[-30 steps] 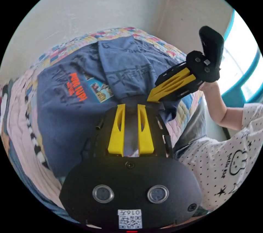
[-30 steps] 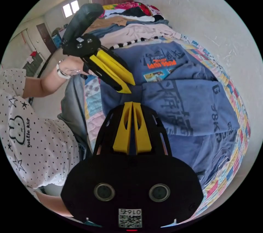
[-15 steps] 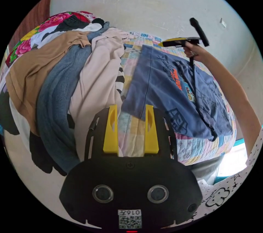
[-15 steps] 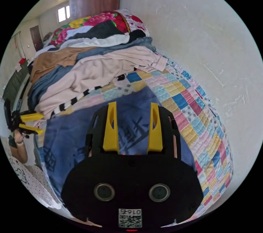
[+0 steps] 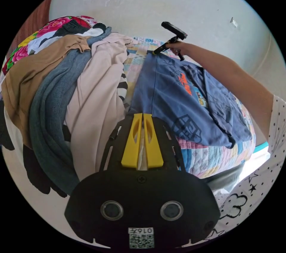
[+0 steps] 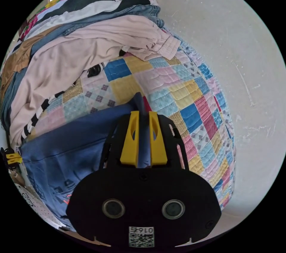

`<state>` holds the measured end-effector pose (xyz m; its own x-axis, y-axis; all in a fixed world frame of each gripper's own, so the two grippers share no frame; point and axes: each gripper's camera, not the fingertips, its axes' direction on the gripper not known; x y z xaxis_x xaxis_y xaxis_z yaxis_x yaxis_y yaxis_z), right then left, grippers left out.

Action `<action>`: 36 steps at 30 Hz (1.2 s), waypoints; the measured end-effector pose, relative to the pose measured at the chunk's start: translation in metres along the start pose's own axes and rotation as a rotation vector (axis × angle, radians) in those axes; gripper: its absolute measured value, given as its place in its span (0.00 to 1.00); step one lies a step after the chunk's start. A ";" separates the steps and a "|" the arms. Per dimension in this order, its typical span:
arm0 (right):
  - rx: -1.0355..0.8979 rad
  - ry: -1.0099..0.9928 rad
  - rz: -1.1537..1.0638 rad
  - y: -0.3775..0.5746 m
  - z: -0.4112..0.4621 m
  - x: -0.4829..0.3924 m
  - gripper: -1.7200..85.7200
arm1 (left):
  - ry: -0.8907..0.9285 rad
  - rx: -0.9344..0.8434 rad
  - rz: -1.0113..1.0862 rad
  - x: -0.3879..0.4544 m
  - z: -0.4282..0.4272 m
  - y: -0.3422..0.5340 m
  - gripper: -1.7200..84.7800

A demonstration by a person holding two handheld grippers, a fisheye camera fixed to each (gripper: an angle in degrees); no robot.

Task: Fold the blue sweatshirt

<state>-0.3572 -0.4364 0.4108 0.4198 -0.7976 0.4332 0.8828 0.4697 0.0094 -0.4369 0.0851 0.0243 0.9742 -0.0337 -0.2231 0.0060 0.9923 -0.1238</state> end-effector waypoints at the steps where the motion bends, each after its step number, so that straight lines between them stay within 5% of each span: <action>1: 0.014 -0.016 0.011 0.003 -0.004 0.004 0.06 | 0.042 0.021 0.003 0.004 -0.008 0.001 0.01; 8: 0.228 -0.113 0.090 0.069 -0.079 0.057 0.04 | 0.224 0.114 0.139 0.064 -0.055 -0.006 0.01; 15: 0.291 -0.004 0.135 0.197 -0.169 0.114 0.04 | 0.388 0.175 0.478 0.219 -0.093 -0.025 0.01; 22: 0.241 0.048 0.324 0.365 -0.196 0.180 0.05 | 0.491 0.078 0.786 0.425 -0.057 -0.012 0.02; 28: 0.094 -0.005 0.606 0.519 -0.141 0.215 0.08 | 0.565 -0.094 0.810 0.538 0.012 0.034 0.13; 36: 0.198 -0.161 0.311 0.595 -0.182 0.139 0.15 | 0.263 -0.048 0.716 0.551 0.028 0.013 0.13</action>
<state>0.2654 -0.3367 0.3131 0.6085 -0.5436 0.5781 0.6542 0.7560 0.0223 0.1059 0.0829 -0.0732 0.6511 0.5823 -0.4868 -0.6223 0.7767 0.0967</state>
